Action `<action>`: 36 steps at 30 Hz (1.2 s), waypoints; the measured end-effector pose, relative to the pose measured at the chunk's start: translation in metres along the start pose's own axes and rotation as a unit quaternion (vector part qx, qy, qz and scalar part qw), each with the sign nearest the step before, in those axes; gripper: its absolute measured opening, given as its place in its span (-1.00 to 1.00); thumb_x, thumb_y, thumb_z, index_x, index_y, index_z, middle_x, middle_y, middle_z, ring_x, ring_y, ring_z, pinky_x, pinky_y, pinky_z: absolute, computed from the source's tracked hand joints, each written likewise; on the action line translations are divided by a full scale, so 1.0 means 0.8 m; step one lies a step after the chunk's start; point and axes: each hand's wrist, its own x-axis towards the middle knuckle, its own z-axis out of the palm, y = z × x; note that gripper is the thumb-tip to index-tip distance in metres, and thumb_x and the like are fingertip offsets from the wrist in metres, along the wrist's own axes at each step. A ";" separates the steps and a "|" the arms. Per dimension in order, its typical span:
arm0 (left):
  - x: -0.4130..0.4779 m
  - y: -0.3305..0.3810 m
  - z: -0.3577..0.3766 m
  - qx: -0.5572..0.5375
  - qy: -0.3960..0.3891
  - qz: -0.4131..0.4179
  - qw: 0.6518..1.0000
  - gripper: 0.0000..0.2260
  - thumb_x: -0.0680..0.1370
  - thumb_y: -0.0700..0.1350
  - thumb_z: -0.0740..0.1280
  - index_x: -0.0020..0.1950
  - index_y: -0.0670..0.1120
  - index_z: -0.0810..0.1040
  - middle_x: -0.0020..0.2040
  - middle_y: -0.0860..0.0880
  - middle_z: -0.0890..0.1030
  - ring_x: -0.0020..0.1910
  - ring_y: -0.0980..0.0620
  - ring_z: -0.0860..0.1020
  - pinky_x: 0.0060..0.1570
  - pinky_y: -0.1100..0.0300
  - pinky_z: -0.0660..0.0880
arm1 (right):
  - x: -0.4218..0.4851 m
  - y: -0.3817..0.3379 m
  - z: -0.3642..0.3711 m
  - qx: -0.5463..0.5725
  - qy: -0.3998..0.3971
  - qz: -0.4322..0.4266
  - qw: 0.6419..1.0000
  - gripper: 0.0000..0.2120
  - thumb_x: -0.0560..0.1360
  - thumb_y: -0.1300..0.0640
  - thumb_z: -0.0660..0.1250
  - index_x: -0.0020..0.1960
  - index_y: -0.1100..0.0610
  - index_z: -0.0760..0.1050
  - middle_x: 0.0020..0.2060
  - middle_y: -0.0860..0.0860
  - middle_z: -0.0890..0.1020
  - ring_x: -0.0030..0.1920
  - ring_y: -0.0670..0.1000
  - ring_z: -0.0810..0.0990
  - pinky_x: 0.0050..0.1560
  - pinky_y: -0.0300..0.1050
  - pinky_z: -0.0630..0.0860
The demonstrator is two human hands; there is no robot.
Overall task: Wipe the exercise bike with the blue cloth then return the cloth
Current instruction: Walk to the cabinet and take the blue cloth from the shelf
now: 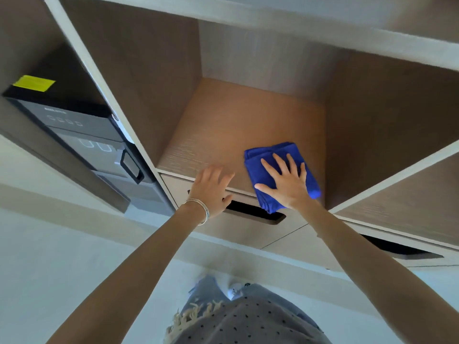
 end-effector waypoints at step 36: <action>-0.106 0.100 0.040 -0.040 -0.022 -0.230 0.972 -0.44 0.59 0.12 0.12 0.54 0.03 0.03 0.56 -0.12 0.01 0.54 -0.15 -0.04 0.49 -0.08 -0.05 | -0.018 0.065 0.024 0.095 0.101 -0.333 0.933 -0.31 0.28 0.12 0.54 0.36 0.15 0.38 0.35 0.15 0.43 0.36 0.19 0.38 0.34 0.12 0.34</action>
